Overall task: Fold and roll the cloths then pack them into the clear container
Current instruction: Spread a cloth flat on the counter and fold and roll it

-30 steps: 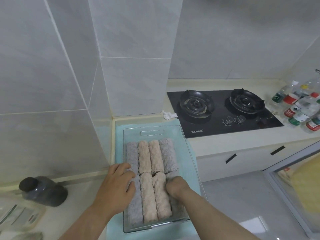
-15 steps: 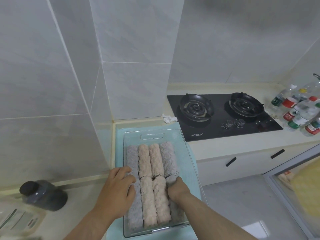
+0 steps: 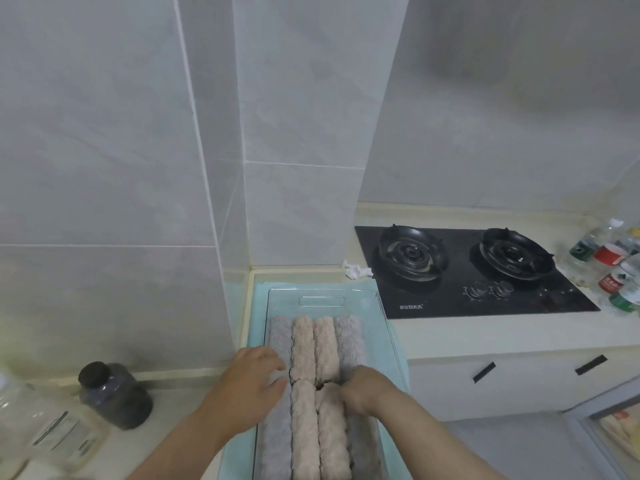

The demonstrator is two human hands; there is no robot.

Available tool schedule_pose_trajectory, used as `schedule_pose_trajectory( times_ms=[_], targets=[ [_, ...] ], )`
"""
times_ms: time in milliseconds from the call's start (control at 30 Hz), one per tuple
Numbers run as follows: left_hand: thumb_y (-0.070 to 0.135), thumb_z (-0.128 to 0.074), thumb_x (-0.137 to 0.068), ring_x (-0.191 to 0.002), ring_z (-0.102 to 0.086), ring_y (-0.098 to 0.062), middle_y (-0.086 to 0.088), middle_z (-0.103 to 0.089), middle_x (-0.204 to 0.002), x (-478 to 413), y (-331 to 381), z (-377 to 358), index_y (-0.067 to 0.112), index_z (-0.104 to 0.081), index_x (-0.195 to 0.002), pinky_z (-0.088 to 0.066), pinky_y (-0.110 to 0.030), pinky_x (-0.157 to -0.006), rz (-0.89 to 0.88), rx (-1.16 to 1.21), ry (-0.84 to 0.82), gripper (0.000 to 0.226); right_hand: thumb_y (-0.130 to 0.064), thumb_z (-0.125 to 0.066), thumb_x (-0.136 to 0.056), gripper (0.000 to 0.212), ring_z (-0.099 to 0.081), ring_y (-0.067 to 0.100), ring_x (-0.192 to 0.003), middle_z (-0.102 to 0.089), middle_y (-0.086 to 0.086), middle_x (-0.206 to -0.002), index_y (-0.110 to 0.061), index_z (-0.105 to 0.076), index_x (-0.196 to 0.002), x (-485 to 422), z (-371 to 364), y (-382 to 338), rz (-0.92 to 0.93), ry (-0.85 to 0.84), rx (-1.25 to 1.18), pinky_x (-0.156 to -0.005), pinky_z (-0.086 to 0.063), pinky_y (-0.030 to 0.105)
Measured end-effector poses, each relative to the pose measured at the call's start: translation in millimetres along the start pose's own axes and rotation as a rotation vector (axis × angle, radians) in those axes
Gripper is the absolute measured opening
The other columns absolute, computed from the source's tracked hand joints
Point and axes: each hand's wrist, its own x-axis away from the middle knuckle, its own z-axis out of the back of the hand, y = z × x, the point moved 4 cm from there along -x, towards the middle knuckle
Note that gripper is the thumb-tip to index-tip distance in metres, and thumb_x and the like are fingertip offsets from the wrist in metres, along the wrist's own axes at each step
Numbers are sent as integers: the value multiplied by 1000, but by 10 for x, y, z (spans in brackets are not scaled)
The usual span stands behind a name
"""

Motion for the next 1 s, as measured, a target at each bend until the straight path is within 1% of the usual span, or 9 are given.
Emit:
schedule_pose_trajectory(
  times_ms=[100, 167, 233, 333, 433, 567, 700, 867, 1000],
  targets=[
    [31, -54, -94, -90, -55, 0, 14, -60, -97, -112, 215, 290, 26, -65, -95, -46, -26, -88, 126, 113, 35, 13, -21, -50, -86, 12, -56, 14, -79, -55, -3, -84, -17, -53, -76, 202, 420, -246, 170, 33, -11, -61, -38, 21],
    [28, -53, -96, -72, -52, -5, 12, -59, -81, -127, 413, 489, 18, -63, -79, -47, -34, -74, 161, 177, 123, 22, -19, -47, -91, 28, -55, 14, -110, -57, -2, -119, -17, -61, -116, 316, 664, -365, 332, 45, -121, -86, -40, 22],
    [33, -54, -95, -72, -52, -8, 13, -58, -78, -51, 622, 669, 23, -62, -74, -44, -28, -69, 207, 284, 249, 24, -17, -43, -97, 42, -45, 12, -130, -48, -5, -139, -21, -50, -138, 478, 890, -452, 464, 57, -210, -103, -36, 24],
    [37, -60, -92, -89, -64, 1, 22, -72, -89, 195, 872, 810, 37, -70, -82, -48, -23, -85, 262, 428, 479, 15, -17, -41, -100, 38, -50, 1, -119, -51, -14, -136, -32, -52, -133, 702, 1113, -492, 689, 90, -305, -101, -40, 20],
    [35, -60, -92, -104, -64, -6, 12, -72, -105, 526, 1174, 797, 31, -72, -101, -48, -33, -98, 313, 506, 666, 15, -19, -41, -102, 34, -49, -15, -110, -52, -29, -127, -47, -52, -118, 937, 1243, -423, 879, 90, -380, -90, -38, 8],
    [22, -56, -96, -98, -62, -2, 18, -70, -100, 1059, 1549, 691, 39, -67, -100, -46, -28, -89, 392, 467, 842, 20, -19, -47, -101, 33, -46, -13, -118, -54, -30, -125, -44, -54, -120, 1333, 1298, -405, 1059, 21, -413, -99, -37, 16],
    [35, -59, -89, -101, -61, 3, 20, -69, -103, 1717, 1838, 558, 34, -67, -109, -45, -24, -94, 470, 413, 1016, 22, -16, -54, -97, 32, -50, -9, -116, -59, -22, -121, -43, -56, -114, 1742, 1131, -544, 1184, -120, -376, -101, -41, 22],
    [20, -54, -97, -104, -52, 21, 28, -62, -113, 2631, 2239, 382, 37, -61, -113, -40, -6, -87, 566, 328, 1181, 24, -11, -55, -96, 37, -51, -13, -112, -60, -23, -116, -45, -56, -109, 2321, 632, -665, 1314, -329, -289, -84, -43, 7],
    [40, -55, -88, -105, -53, 18, 25, -61, -114, 3487, 2546, 249, 41, -60, -113, -39, -8, -82, 667, 239, 1365, 25, -7, -55, -95, 38, -54, -12, -109, -63, -20, -116, -42, -59, -110, 2794, 153, -664, 1382, -490, -244, -88, -46, 9]
  ],
)
